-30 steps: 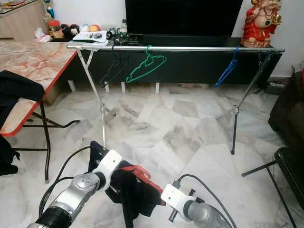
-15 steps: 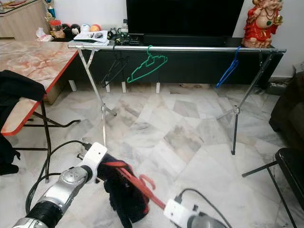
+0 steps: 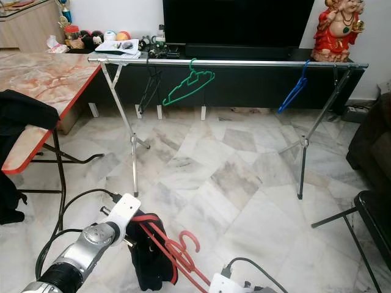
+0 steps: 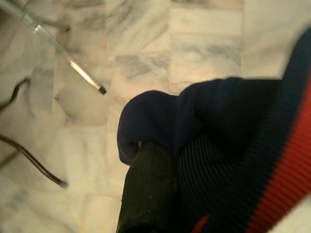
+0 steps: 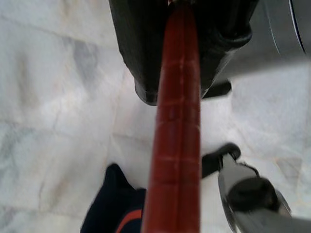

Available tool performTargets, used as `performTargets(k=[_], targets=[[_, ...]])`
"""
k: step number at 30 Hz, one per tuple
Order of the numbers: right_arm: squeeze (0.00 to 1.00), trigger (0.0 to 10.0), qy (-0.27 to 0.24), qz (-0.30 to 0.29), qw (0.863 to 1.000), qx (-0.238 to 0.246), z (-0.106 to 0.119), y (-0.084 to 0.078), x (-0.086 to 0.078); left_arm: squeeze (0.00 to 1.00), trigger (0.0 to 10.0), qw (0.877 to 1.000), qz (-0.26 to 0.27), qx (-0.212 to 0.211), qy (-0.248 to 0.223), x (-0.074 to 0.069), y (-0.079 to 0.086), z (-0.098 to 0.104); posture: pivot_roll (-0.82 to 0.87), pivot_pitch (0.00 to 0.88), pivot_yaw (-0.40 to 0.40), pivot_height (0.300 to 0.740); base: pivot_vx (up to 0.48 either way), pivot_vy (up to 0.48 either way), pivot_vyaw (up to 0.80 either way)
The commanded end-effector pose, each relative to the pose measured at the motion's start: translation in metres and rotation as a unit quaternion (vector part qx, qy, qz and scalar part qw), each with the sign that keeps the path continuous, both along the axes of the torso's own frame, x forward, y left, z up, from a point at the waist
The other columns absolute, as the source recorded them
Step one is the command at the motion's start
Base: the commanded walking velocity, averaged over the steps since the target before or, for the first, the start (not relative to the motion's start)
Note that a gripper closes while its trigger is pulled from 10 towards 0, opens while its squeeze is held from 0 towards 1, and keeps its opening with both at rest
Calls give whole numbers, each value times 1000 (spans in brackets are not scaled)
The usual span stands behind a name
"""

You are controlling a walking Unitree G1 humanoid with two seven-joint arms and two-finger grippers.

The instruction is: Hang hanger

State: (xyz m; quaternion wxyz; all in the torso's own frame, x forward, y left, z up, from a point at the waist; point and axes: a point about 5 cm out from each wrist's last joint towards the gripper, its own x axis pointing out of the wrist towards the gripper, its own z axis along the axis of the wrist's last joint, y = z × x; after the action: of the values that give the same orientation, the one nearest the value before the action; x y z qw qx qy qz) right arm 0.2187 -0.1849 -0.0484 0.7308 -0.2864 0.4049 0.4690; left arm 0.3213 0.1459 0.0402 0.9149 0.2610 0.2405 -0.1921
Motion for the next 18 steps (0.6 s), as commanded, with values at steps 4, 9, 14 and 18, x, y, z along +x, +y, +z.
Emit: performTargets(k=[4,9,14,18], targets=[[0,0,-6,-36,997,-68,1,-28,2,0,0,997,-67,12,-24,3,-2,13,68,49,-50,740,0,0,0],[0,0,-34,-88,987,-133,8,-49,12,0,0,980,-198,1,16,-12,-17,13,67,55,-53,740,0,0,0],[0,0,-32,-86,986,-137,9,-47,15,0,0,966,-256,-8,32,-20,-24,16,74,57,-55,740,0,0,0],[0,0,-35,-69,991,-105,11,-36,19,0,0,979,-204,-7,8,-11,-20,20,77,57,-55,740,0,0,0]])
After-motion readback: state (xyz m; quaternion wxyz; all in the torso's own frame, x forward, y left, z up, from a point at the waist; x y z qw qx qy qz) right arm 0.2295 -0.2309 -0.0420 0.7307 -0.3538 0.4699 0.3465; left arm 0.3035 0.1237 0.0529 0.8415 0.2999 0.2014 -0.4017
